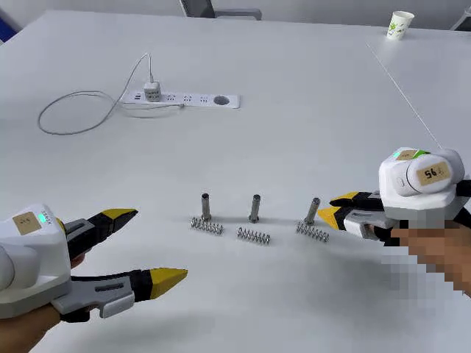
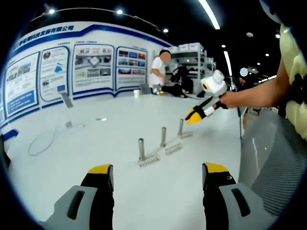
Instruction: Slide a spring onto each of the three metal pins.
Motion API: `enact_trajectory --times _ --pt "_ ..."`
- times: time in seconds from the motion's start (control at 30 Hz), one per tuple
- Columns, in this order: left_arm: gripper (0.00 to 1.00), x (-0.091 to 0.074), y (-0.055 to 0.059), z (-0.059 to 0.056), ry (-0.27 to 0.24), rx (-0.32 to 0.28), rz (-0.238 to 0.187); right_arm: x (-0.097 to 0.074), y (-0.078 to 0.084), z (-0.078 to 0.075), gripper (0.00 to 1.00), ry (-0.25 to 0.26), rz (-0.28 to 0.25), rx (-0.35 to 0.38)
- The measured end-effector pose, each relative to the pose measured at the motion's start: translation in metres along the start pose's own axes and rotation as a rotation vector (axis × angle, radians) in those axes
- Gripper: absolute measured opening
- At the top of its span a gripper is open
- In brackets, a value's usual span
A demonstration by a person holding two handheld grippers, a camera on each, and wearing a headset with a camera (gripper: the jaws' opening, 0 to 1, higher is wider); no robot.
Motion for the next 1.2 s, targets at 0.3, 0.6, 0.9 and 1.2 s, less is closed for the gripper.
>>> enact_trajectory --times 0.3,0.6,0.9,1.2 --pt "0.77 -0.001 0.000 -0.001 0.002 0.001 0.002 0.004 0.022 0.009 0.18 -0.089 0.042 -0.070" --pt "0.76 -0.001 0.000 -0.003 0.003 -0.001 0.004 0.013 0.032 0.013 0.17 -0.131 0.080 -0.124" --pt "0.76 -0.001 0.002 -0.002 0.001 -0.006 0.008 0.017 0.037 0.014 0.14 -0.154 0.102 -0.190" --pt "0.75 0.003 0.002 -0.006 0.016 -0.006 0.009 0.019 0.039 0.014 0.12 -0.164 0.113 -0.211"
Point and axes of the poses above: the centre of the closed fingertips' face, and the gripper's own axes: x roughly forward along the fingers, z roughly to its left, y roughly out of its underside, the point moved 3 cm from there along -x, roughly backward along the fingers, and after that the axes turned 11 degrees about y, right-handed, at the moved point
